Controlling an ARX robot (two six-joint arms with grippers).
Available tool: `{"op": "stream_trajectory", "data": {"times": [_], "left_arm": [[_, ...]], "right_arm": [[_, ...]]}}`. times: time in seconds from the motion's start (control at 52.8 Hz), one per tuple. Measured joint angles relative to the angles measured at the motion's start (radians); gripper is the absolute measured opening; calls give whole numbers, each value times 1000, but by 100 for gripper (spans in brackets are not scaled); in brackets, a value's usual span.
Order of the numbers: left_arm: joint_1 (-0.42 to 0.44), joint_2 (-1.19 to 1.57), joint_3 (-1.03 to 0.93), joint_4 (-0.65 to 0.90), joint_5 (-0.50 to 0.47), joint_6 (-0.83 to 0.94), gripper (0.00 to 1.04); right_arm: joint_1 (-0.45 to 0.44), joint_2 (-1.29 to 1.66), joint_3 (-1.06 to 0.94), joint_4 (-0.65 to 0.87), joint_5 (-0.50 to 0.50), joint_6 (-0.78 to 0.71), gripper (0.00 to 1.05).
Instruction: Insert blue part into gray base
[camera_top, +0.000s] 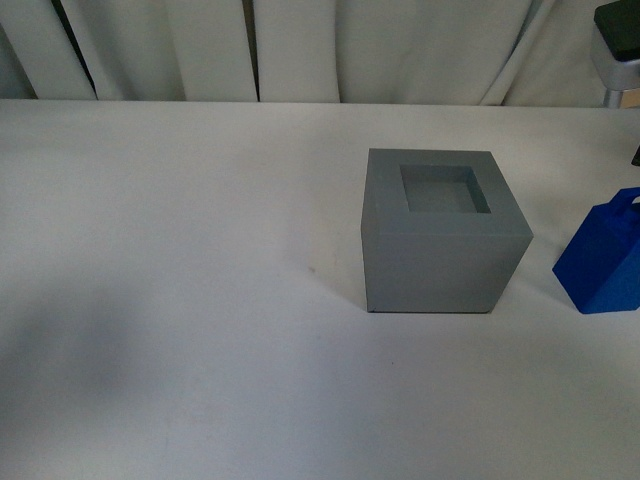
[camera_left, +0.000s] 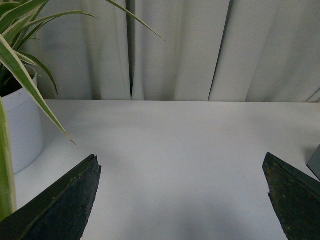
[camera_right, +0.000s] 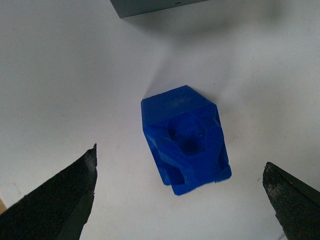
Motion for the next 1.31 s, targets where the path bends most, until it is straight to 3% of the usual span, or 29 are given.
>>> {"op": "stream_trajectory", "data": {"times": [0.379,0.871,0.909,1.08,1.174,1.307], "left_arm": [[0,0,0,0,0,0,99],[0,0,0,0,0,0,99],[0,0,0,0,0,0,99],[0,0,0,0,0,0,99],[0,0,0,0,0,0,99],[0,0,0,0,0,0,99]], "right_arm": [[14,74,11,6,58,-31,97],[27,119,11,39,47,-37,97],[26,121,11,39,50,-37,95],[16,122,15,27,50,-41,61],[9,122,27,13,46,-42,50],[1,114,72,-34,3,-39,47]]}}
